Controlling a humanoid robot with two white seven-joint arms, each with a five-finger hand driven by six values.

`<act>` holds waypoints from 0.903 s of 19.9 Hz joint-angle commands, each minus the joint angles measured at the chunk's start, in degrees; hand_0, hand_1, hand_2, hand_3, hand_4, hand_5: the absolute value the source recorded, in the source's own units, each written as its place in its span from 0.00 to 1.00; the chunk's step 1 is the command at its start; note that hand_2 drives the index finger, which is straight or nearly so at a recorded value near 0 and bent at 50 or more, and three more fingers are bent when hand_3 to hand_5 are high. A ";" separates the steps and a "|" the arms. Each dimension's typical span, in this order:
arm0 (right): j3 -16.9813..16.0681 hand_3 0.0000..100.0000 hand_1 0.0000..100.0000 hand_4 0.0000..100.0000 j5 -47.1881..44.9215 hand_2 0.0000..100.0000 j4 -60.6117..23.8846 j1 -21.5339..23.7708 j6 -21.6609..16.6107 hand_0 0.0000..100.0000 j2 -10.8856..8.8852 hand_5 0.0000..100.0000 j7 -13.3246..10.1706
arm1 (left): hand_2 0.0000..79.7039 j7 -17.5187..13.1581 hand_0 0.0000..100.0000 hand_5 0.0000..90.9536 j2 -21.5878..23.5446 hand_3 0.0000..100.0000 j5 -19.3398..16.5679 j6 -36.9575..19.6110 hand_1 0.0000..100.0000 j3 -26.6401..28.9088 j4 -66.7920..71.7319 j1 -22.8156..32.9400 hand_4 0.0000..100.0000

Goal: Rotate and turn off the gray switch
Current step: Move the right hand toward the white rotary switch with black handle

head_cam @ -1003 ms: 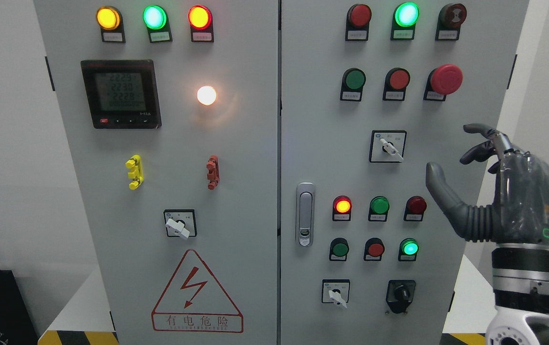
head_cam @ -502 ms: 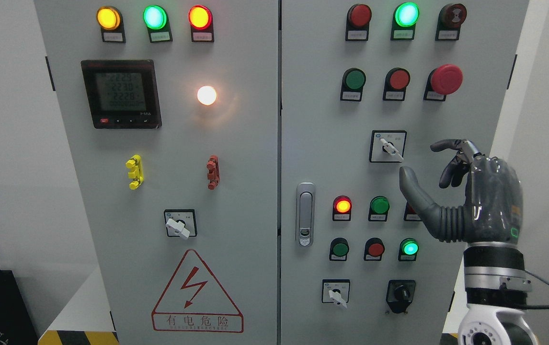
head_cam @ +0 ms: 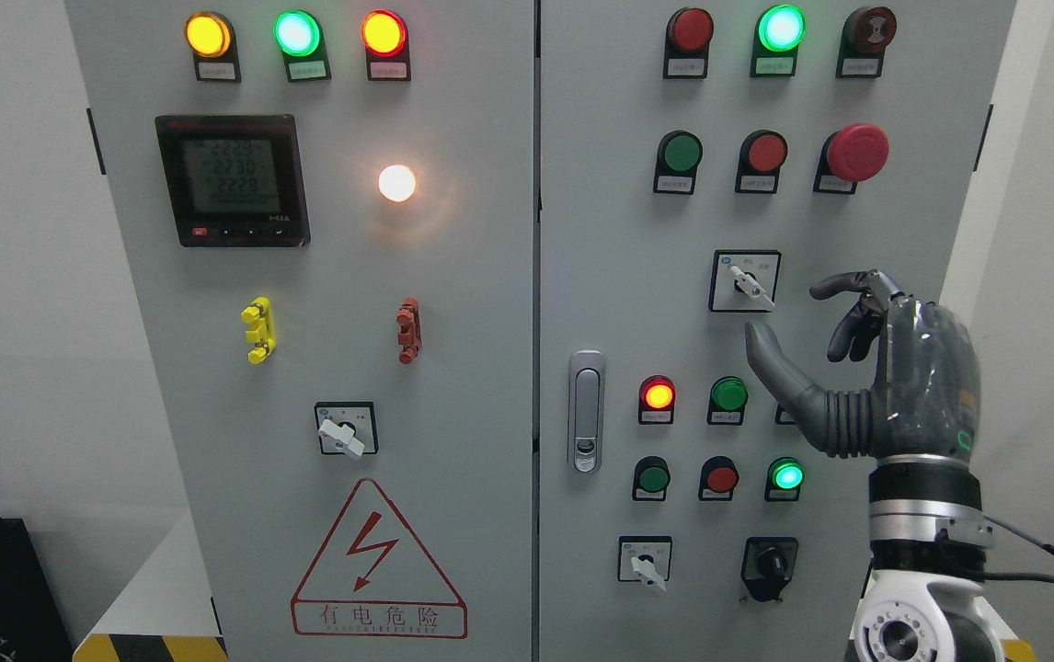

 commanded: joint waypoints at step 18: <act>3.53 0.90 0.44 0.92 -0.09 0.50 3.07 -2.73 3.86 0.00 2.20 1.00 -0.40 | 0.00 -0.05 0.12 0.00 0.06 0.00 1.14 -0.05 0.39 0.44 -1.41 -0.53 0.00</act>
